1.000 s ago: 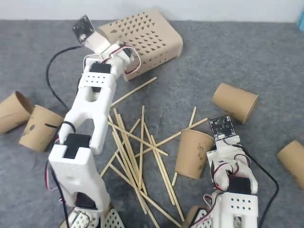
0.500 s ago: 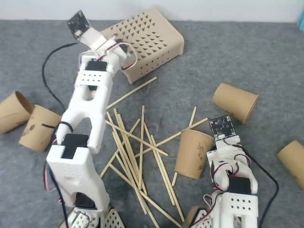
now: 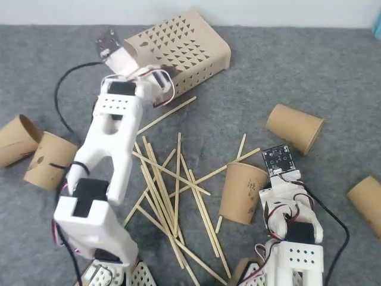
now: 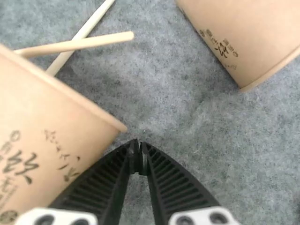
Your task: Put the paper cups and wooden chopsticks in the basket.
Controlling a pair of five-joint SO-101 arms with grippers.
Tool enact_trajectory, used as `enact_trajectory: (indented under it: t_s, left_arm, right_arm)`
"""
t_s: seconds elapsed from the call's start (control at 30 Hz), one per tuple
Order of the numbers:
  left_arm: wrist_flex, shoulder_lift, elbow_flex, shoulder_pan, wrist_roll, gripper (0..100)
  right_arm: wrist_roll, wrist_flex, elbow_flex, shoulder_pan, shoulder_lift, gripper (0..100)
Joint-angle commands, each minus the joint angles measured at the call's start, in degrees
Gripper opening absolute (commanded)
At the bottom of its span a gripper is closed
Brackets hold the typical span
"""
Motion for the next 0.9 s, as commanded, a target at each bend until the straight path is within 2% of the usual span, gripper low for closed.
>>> enact_trajectory:
  t_s: [0.0,0.2,0.47,0.63,0.73,0.8,0.87]
  left_arm:
    - [-13.45,-4.66,9.36,1.76,-4.84,34]
    - [-39.91,-4.92,22.64,1.32,-4.92,34]
    - [-61.27,-4.22,32.04,4.04,-5.10,33]
    - [-73.85,0.18,34.59,6.77,-5.89,19]
    - [-83.69,7.12,32.66,6.68,-11.52,7]
    - [-85.01,11.16,29.85,6.15,-14.68,0]
    - [-85.01,13.10,27.91,6.07,-16.62,1]
  right_arm:
    - [0.79,0.31,-0.53,0.66,-0.75,0.8]
    - [0.79,0.40,-0.53,0.66,-0.75,0.8]
    - [0.79,0.40,-0.53,0.66,-0.75,0.8]
    - [0.79,0.40,-0.53,0.66,-0.75,0.8]
    - [0.79,0.40,-0.53,0.66,-0.75,0.8]
    - [0.79,0.40,-0.44,0.66,-0.75,0.8]
    - [0.79,0.40,-0.44,0.66,-0.75,0.8]
